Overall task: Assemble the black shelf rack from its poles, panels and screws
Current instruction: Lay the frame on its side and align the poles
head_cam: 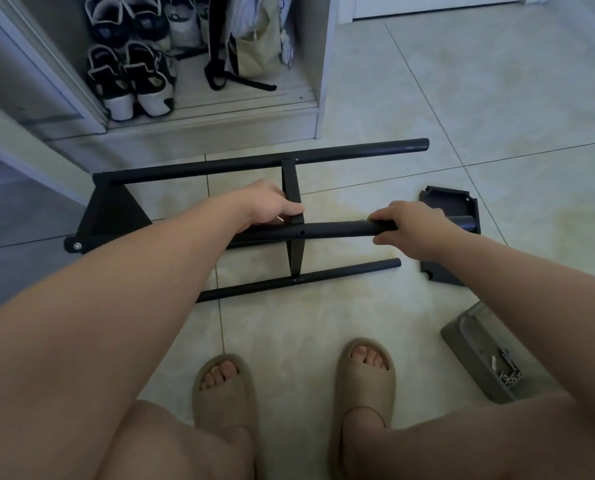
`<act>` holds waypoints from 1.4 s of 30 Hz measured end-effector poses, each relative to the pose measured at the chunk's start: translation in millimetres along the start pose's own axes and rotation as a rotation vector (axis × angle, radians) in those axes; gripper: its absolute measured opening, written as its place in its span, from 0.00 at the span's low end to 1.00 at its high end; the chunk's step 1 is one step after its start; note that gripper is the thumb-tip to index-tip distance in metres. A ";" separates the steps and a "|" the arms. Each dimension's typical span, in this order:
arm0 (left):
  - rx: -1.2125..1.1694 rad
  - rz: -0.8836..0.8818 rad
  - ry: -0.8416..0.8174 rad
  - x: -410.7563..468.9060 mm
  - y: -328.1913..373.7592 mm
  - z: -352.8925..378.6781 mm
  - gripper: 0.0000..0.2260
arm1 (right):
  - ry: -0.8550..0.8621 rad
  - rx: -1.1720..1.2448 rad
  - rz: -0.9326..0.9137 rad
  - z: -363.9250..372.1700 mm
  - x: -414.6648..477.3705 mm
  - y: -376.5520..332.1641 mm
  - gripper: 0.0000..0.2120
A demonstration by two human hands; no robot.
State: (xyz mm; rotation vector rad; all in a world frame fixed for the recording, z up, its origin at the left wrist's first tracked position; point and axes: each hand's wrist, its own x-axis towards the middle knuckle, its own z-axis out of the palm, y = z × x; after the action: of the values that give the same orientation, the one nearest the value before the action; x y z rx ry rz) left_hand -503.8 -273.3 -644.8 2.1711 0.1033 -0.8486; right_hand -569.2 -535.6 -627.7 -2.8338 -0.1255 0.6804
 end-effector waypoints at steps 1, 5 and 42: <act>-0.004 0.006 0.002 -0.1 -1.3 1.3 0.12 | -0.010 -0.001 0.005 0.1 0.0 0.0 0.06; -0.024 0.012 -0.010 -0.9 -5.3 3.8 0.09 | -0.063 0.038 0.021 -3.1 -1.2 -0.1 0.07; -0.119 -0.018 -0.013 -15.8 -32.3 9.9 0.08 | -0.178 0.003 0.054 -9.3 -13.8 -19.6 0.07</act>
State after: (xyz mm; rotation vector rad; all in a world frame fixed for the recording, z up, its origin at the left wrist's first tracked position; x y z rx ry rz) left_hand -532.1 -255.0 -660.7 2.0559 0.1635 -0.8458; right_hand -577.8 -520.2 -609.1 -2.7784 -0.0769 0.9440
